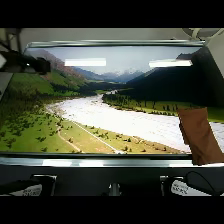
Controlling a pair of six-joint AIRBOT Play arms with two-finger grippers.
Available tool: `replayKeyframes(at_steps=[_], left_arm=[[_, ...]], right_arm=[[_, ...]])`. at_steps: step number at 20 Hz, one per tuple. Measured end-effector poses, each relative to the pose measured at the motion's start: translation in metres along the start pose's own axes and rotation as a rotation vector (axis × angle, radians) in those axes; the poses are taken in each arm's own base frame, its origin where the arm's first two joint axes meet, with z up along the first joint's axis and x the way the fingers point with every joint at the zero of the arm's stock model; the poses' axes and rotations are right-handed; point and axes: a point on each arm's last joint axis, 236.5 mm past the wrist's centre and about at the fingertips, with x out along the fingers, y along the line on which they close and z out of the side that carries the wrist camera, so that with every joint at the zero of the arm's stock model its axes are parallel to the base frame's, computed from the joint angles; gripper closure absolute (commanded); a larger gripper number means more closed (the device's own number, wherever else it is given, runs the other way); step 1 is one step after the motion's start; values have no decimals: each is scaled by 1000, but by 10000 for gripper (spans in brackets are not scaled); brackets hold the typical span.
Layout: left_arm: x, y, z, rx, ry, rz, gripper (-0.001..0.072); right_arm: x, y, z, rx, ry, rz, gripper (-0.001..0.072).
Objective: Fold the shirts.
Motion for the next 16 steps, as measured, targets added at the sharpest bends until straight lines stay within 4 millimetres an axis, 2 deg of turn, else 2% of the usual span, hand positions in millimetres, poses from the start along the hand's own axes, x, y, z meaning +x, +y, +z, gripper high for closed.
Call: replayKeyframes(at_steps=[1,3,4,5,6,9,13,16], left_arm=[[17,2,-23,2,106,29,20],[41,4,-79,10,333,65,28],[47,4,-103,11,414,76,28],[48,3,-118,5,457,78,28],[48,1,-124,-3,458,77,27],[44,-5,-116,-34,369,61,27],[41,-7,-104,-52,296,55,25],[42,-8,-102,-56,282,52,25]], right_arm=[[17,36,-5,-36,68,90,137],[45,105,-43,-107,278,266,165],[52,134,-64,-141,376,338,165],[53,154,-76,-170,432,386,161],[53,171,-85,-194,469,421,149],[54,191,-89,-223,474,443,151],[55,197,-86,-237,454,438,151],[55,197,-86,-241,452,433,151]])
